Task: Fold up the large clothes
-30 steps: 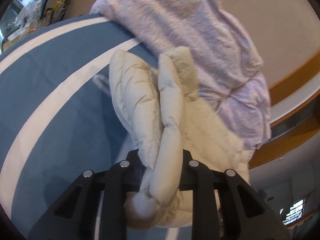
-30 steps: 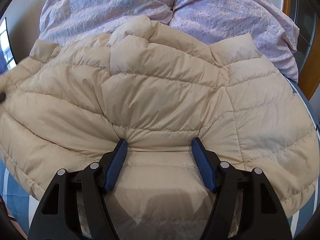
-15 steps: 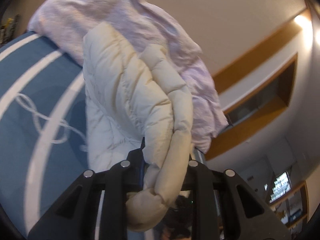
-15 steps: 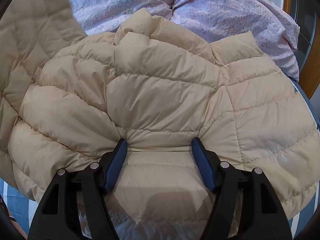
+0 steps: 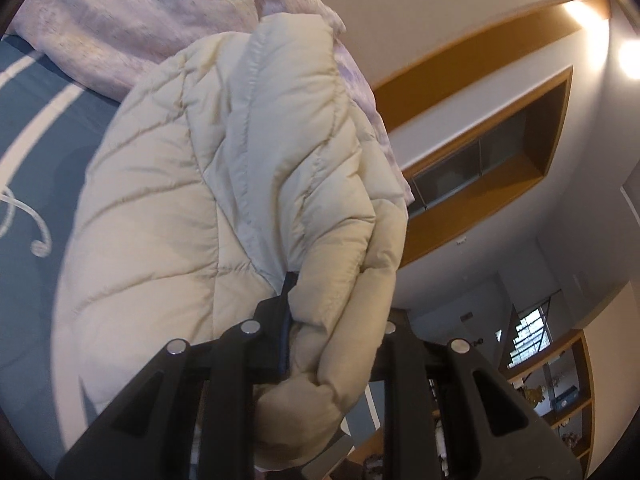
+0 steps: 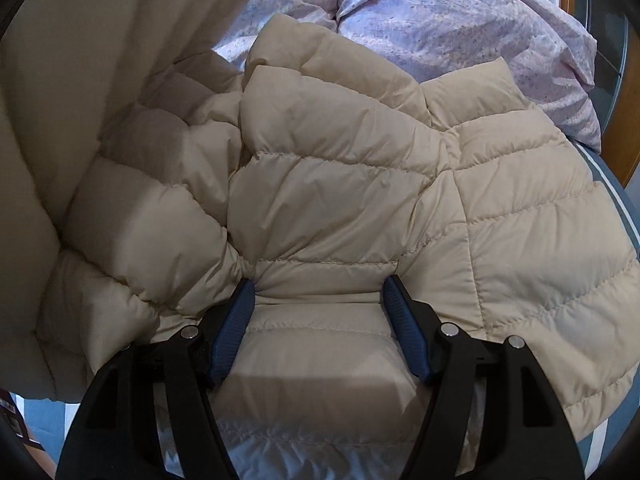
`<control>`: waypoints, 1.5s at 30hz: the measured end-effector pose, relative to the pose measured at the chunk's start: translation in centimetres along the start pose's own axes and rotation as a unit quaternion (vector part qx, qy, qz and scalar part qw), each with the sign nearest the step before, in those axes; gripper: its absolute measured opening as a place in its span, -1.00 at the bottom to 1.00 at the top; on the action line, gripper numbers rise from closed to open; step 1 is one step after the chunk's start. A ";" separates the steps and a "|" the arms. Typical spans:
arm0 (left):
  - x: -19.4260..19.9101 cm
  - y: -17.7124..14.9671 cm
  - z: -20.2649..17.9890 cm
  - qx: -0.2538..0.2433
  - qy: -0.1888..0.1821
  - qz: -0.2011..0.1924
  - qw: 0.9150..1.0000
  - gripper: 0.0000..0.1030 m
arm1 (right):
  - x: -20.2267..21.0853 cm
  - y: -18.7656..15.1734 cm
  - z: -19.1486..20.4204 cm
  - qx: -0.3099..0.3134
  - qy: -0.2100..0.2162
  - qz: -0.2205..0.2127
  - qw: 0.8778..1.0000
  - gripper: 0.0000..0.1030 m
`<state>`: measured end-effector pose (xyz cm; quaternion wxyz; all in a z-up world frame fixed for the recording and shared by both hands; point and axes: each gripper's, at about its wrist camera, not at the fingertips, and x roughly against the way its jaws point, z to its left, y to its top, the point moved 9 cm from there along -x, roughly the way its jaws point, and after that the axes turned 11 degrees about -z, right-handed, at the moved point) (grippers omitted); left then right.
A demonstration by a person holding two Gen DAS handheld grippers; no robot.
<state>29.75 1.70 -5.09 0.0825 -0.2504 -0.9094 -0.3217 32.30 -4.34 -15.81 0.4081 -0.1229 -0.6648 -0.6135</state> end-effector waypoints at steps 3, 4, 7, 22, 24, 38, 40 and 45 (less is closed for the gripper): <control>-1.8 -1.1 -0.3 0.002 0.000 0.014 1.000 -0.58 | 0.3 0.0 -0.5 -0.005 0.007 -0.004 1.000 0.33; -2.5 -1.5 -0.3 0.002 0.000 0.020 1.000 -0.58 | 0.5 0.0 -0.7 -0.008 0.010 -0.006 1.000 0.33; -4.2 -2.6 -0.1 0.005 0.005 0.032 0.999 -0.58 | 1.0 -0.1 -1.4 -0.019 0.023 -0.012 0.999 0.33; -12.1 -8.2 1.6 -0.042 0.094 0.097 0.990 -0.58 | 6.0 -1.0 -7.2 0.003 0.013 -0.038 0.999 0.32; -12.9 -8.8 1.6 -0.051 0.104 0.106 0.988 -0.58 | 6.4 -1.0 -8.2 0.000 0.003 -0.039 0.999 0.32; -16.0 -9.8 0.4 -0.107 0.151 0.119 0.976 -0.56 | 7.4 -2.7 -15.0 -0.034 -0.051 -0.033 0.998 0.33; -16.1 -10.1 0.2 -0.112 0.153 0.119 0.975 -0.56 | 7.0 -3.4 -15.7 -0.052 -0.043 -0.021 0.997 0.33; -15.4 -10.7 -0.4 -0.124 0.159 0.120 0.972 -0.56 | 5.5 -4.6 -15.8 -0.066 -0.038 0.003 0.997 0.34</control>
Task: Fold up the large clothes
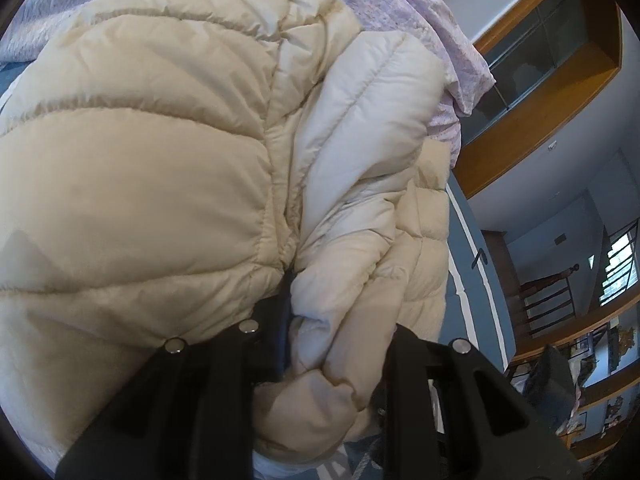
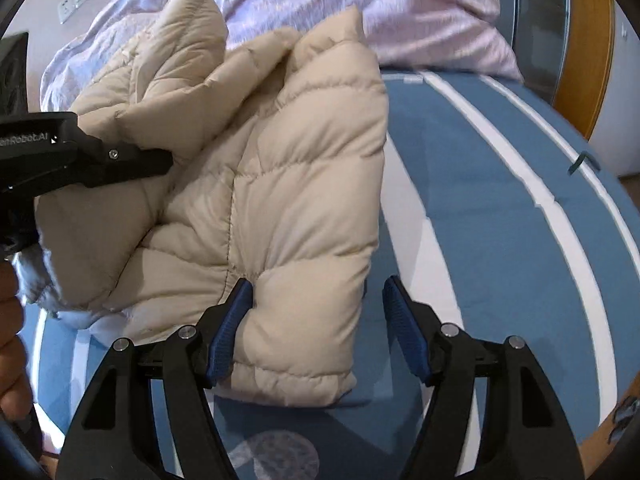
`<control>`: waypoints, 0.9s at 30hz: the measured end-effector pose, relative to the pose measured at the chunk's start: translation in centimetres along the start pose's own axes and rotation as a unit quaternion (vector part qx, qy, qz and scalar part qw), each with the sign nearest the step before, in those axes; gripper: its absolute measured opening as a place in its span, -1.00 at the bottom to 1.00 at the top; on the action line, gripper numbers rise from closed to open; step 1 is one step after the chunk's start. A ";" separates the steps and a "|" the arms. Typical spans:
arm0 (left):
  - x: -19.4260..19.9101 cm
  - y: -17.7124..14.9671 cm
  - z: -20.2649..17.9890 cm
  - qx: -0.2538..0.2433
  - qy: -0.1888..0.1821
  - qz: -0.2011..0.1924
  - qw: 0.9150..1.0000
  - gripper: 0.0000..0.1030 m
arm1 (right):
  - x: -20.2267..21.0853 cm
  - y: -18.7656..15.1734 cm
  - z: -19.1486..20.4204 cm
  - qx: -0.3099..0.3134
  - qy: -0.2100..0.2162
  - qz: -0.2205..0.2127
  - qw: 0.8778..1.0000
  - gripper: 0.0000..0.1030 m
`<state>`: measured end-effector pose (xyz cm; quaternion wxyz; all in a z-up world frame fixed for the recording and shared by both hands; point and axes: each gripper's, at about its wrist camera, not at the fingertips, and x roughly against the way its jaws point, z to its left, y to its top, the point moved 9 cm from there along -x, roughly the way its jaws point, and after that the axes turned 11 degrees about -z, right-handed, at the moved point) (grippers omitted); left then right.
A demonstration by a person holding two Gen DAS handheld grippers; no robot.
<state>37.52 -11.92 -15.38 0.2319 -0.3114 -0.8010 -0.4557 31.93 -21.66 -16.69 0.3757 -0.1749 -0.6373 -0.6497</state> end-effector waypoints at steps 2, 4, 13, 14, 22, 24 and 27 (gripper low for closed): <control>-0.2 -0.4 -1.0 -0.017 0.004 -0.001 1.000 -0.55 | -0.1 0.0 0.3 0.008 -0.009 0.002 1.000 0.34; -0.4 -0.8 -2.1 -0.035 0.006 0.000 0.999 -0.53 | -0.1 0.2 0.2 0.007 -0.010 0.003 1.000 0.34; 1.7 -1.4 -4.2 -0.102 0.020 -0.007 0.995 0.15 | -0.6 0.3 -0.3 0.000 -0.010 0.008 1.000 0.34; 2.3 -1.3 -4.4 -0.111 0.023 -0.013 0.993 0.24 | -0.5 0.3 -0.3 -0.001 -0.010 0.009 1.000 0.34; 8.8 0.8 -2.6 -0.137 0.054 -0.066 0.987 0.42 | -0.4 0.2 -0.8 -0.026 -0.011 0.017 0.999 0.34; 9.9 1.5 -1.2 -0.130 0.070 -0.076 0.986 0.42 | -0.3 0.2 -0.9 -0.031 -0.013 0.018 0.999 0.34; 10.7 2.1 2.0 -0.117 0.107 -0.084 0.984 0.42 | -0.2 0.2 -1.1 -0.035 -0.015 0.018 0.999 0.34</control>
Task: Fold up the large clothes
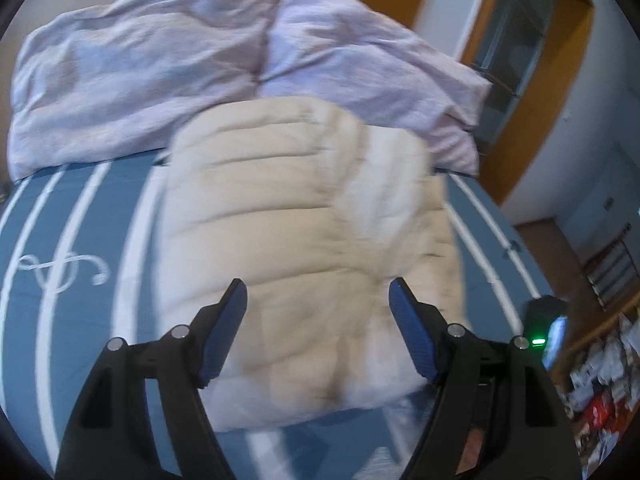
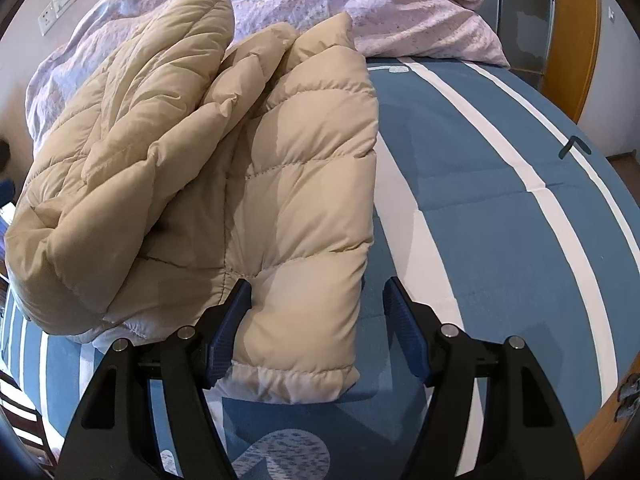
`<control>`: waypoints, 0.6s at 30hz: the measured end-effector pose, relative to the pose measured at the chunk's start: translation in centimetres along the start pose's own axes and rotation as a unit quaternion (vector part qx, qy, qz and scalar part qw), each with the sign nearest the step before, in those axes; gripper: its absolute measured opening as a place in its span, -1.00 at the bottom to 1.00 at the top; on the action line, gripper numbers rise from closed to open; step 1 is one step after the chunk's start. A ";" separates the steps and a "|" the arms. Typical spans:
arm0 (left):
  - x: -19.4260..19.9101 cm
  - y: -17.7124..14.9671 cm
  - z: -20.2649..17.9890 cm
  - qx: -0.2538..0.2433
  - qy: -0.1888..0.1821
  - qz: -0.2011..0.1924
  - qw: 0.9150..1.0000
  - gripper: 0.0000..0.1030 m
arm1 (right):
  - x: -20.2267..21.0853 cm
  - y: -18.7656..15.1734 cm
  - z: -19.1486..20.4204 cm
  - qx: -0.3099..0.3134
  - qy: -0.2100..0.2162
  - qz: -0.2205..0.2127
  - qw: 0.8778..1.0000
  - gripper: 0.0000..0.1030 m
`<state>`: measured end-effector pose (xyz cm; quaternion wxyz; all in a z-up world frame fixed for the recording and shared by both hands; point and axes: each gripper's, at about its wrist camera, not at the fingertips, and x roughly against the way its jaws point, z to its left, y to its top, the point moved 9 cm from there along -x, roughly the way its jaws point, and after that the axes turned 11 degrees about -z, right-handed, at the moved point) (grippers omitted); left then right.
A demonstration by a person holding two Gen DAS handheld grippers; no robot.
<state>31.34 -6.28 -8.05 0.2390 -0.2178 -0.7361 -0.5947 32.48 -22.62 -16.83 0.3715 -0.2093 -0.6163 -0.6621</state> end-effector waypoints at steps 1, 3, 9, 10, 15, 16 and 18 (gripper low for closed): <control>-0.2 -0.1 0.8 0.002 0.010 0.001 1.000 0.42 | 0.0 0.0 0.0 0.000 -0.001 -0.001 1.000 0.34; -0.8 -0.6 2.6 0.011 0.030 0.008 0.999 0.42 | 0.2 0.0 0.1 0.001 -0.003 -0.002 1.000 0.35; -3.7 -2.8 3.7 0.032 0.038 0.028 0.998 0.49 | 0.2 0.1 -0.1 0.003 0.000 -0.004 1.000 0.38; -3.9 -2.9 3.3 0.026 0.038 0.027 0.999 0.50 | 0.1 0.1 -0.2 0.003 0.001 -0.004 1.000 0.38; -5.1 -4.0 0.5 -0.003 0.026 0.027 0.999 0.51 | 0.2 0.4 -0.8 0.004 -0.002 -0.007 1.000 0.39; -5.4 -4.2 0.0 -0.007 0.021 0.028 0.999 0.51 | 0.4 0.6 -1.1 0.006 -0.007 -0.010 1.000 0.39; -5.9 -4.7 -0.8 -0.010 0.013 0.029 0.999 0.51 | 0.8 1.1 -1.6 0.009 -0.018 -0.019 1.000 0.39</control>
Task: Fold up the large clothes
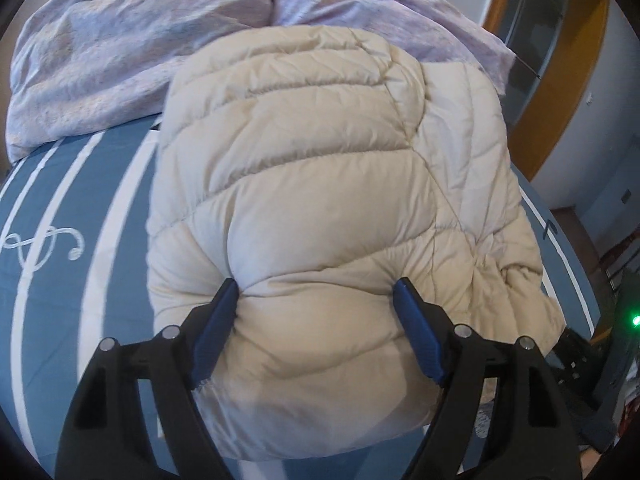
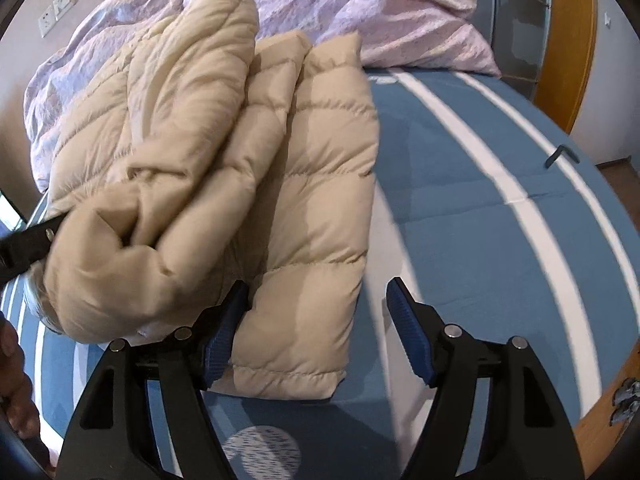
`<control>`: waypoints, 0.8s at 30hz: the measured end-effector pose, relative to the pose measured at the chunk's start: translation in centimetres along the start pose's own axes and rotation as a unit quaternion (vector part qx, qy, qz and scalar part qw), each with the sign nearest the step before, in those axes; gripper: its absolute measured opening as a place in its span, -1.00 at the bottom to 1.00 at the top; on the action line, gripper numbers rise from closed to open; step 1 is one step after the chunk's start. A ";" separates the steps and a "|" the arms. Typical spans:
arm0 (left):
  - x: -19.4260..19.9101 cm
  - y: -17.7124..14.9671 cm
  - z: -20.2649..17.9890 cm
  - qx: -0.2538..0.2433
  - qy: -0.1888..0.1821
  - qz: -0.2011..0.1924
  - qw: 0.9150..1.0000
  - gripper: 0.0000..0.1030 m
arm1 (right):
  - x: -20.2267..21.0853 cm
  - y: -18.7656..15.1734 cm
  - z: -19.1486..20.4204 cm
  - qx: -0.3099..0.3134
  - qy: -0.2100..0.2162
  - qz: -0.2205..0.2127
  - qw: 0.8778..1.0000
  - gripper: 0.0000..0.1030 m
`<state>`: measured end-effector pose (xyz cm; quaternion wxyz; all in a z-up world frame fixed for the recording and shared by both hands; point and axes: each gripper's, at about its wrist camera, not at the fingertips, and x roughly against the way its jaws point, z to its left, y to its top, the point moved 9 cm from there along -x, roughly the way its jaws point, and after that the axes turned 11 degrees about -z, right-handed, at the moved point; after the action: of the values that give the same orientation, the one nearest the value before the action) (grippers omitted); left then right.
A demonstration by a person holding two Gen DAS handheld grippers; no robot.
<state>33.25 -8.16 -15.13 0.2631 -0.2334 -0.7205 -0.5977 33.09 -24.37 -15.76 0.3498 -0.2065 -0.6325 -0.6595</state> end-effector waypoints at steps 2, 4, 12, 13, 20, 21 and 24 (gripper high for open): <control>-0.3 -0.2 -0.4 -0.002 -0.005 0.000 1.000 0.52 | 0.6 0.9 -0.8 0.002 -0.013 -0.012 1.000 0.39; -0.6 -0.3 -0.6 -0.004 -0.007 -0.001 1.000 0.52 | 1.5 2.4 -1.8 0.005 -0.032 -0.032 0.999 0.39; -0.9 -0.4 -0.3 -0.003 -0.024 -0.001 1.000 0.53 | 3.8 9.0 -1.7 -0.002 -0.035 -0.091 0.995 0.19; -0.9 -0.4 -0.3 -0.004 -0.025 -0.002 1.000 0.53 | 3.7 9.6 -0.9 0.001 -0.026 -0.092 0.995 0.09; -0.8 -0.5 -0.1 -0.010 -0.034 -0.001 0.999 0.53 | 1.7 11.0 5.2 0.018 0.038 -0.077 0.996 -0.33; -0.8 -0.5 -0.2 -0.010 -0.035 -0.001 0.999 0.53 | 1.3 10.7 5.8 0.022 0.040 -0.073 0.996 -0.33; -0.7 -0.5 -0.1 -0.011 -0.038 0.000 0.999 0.53 | -0.1 8.9 5.9 0.038 0.013 -0.046 0.998 -0.44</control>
<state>33.46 -8.35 -15.93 0.2329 -0.2587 -0.7236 -0.5960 38.52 -18.16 -9.02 0.3349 -0.1550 -0.6611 -0.6533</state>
